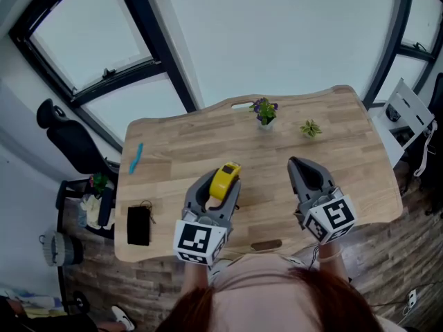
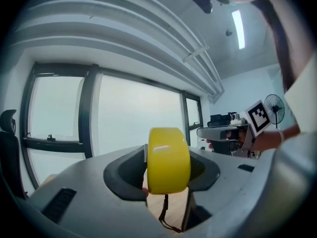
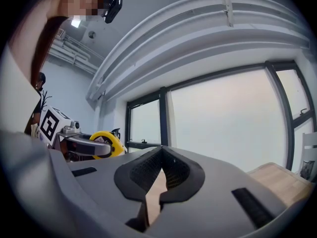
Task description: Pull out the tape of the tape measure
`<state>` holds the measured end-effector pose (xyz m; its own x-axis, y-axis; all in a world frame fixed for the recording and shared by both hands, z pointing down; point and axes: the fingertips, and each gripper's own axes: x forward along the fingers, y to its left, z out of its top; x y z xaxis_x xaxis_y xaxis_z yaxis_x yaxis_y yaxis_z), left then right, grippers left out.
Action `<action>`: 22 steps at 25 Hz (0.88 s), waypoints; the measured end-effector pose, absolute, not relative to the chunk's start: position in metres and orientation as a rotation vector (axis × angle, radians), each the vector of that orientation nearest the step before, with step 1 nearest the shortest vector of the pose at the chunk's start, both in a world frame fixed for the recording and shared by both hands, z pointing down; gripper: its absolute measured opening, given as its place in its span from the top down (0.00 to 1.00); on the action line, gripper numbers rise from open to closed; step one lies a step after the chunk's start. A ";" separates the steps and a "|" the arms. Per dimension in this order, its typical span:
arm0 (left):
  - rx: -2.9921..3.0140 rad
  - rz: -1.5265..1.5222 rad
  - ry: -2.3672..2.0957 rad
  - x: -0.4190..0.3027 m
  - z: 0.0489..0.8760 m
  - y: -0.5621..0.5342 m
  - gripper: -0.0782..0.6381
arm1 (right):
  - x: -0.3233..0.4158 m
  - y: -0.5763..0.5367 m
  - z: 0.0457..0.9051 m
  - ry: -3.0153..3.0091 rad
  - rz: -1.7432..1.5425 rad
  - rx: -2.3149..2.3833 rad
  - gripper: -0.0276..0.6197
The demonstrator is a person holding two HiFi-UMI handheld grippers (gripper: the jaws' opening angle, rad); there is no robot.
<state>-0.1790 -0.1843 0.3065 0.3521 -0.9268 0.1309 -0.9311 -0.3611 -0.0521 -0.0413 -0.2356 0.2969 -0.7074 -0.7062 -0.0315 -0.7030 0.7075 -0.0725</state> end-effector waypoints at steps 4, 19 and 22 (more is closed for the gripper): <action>2.571 0.225 -1.772 -0.184 0.304 -0.187 0.65 | -0.044 -0.241 0.295 2.852 -0.063 -1.201 0.96; 2.556 0.255 -1.758 -0.192 0.314 -0.200 0.64 | -0.050 -0.255 0.305 2.890 -0.101 -1.265 0.96; 2.550 0.253 -1.754 -0.194 0.318 -0.197 0.64 | -0.055 -0.253 0.310 2.908 -0.108 -1.258 0.96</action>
<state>-0.1937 -0.1967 0.3175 0.3490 -0.9244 0.1541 -0.9303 -0.3615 -0.0620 -0.0547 -0.2531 0.3096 -0.6849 -0.7268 0.0527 -0.7287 0.6829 -0.0513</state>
